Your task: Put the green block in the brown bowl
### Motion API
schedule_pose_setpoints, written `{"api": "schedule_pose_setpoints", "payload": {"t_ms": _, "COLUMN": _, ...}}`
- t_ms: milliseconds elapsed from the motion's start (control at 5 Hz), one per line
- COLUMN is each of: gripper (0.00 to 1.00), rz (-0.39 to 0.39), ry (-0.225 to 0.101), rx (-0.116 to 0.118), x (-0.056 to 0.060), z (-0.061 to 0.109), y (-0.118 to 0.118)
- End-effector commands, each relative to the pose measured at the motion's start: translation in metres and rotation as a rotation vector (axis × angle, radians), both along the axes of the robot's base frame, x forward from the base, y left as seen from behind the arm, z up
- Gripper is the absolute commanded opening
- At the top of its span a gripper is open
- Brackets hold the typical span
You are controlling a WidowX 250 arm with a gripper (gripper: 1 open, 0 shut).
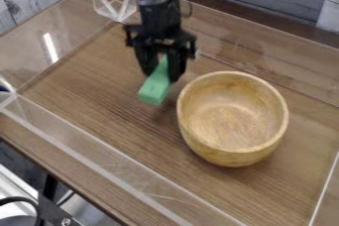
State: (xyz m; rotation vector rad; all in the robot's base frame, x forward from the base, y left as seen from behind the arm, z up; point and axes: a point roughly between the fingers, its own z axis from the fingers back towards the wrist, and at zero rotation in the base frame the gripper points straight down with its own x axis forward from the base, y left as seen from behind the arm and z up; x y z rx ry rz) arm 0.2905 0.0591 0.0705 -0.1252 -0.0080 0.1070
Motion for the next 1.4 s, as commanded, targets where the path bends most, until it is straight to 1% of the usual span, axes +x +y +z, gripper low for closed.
{"api": "schedule_pose_setpoints", "payload": {"t_ms": 0, "gripper": 0.0, "rz": 0.002, "ry": -0.123, "rx": -0.008, "x": 0.035, "z": 0.044, "y": 0.0}}
{"api": "schedule_pose_setpoints", "payload": {"t_ms": 200, "gripper": 0.0, "rz": -0.026, "ry": -0.156, "rx": -0.034, "x": 0.052, "z": 0.06, "y": -0.013}}
{"api": "schedule_pose_setpoints", "payload": {"t_ms": 400, "gripper": 0.0, "rz": -0.043, "ry": -0.14, "rx": -0.023, "x": 0.031, "z": 0.049, "y": -0.008}}
{"api": "schedule_pose_setpoints", "payload": {"t_ms": 600, "gripper": 0.0, "rz": -0.018, "ry": -0.15, "rx": -0.008, "x": 0.041, "z": 0.04, "y": 0.011}}
{"api": "schedule_pose_setpoints", "payload": {"t_ms": 800, "gripper": 0.0, "rz": 0.005, "ry": -0.162, "rx": 0.002, "x": 0.052, "z": 0.034, "y": 0.024}}
{"api": "schedule_pose_setpoints", "payload": {"t_ms": 1200, "gripper": 0.0, "rz": 0.023, "ry": -0.172, "rx": 0.019, "x": 0.07, "z": 0.015, "y": 0.037}}
